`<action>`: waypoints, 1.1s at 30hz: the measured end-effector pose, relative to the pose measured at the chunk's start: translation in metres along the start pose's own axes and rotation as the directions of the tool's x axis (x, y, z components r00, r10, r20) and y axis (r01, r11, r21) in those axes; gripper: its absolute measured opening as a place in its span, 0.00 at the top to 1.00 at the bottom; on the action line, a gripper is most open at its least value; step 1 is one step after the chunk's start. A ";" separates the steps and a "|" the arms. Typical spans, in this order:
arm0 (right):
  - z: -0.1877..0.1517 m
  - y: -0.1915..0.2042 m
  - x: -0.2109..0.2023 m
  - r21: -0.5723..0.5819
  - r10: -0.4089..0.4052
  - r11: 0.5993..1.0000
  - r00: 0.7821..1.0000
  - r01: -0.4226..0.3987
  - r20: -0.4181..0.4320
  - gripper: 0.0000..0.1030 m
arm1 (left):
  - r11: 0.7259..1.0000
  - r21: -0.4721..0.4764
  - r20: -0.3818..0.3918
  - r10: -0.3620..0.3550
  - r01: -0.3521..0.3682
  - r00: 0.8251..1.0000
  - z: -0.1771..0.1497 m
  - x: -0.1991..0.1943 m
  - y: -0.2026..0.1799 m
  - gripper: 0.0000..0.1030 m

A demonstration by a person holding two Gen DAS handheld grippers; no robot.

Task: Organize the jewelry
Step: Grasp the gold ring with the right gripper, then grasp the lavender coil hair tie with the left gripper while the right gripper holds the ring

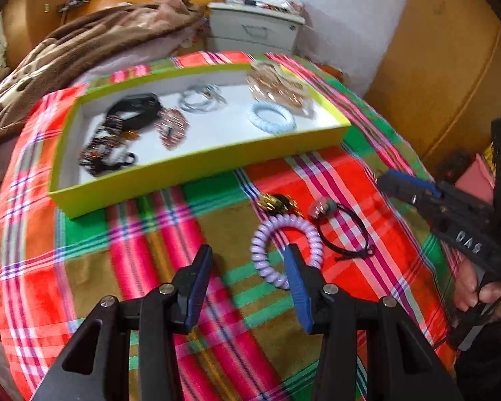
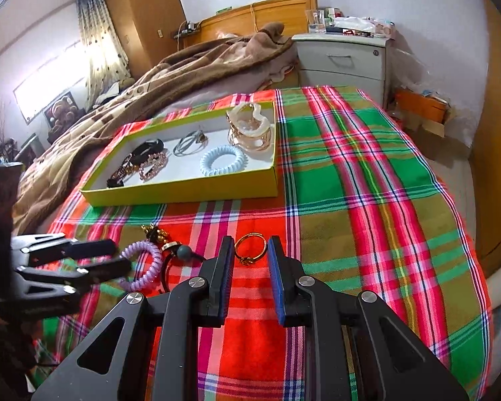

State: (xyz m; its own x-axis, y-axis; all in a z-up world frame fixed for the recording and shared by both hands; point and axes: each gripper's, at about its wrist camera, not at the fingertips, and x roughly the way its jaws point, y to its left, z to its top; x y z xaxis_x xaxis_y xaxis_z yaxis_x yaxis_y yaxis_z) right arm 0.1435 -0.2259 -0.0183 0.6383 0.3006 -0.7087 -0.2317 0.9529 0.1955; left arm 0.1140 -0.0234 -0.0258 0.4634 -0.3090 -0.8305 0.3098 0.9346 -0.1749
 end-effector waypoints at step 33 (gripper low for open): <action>0.002 0.005 -0.012 0.010 0.022 1.000 0.999 -0.023 0.047 0.79 | 0.999 -0.013 0.045 0.039 -0.038 0.998 0.000 -0.004 -0.003 0.90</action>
State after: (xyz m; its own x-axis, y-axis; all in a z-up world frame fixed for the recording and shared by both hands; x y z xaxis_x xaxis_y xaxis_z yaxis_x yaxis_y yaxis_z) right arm 0.1364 -0.2247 -0.0075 0.6666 0.3231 -0.6717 -0.2385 0.9463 0.2184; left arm 0.1116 -0.0256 -0.0218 0.5117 -0.2802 -0.8122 0.2813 0.9479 -0.1498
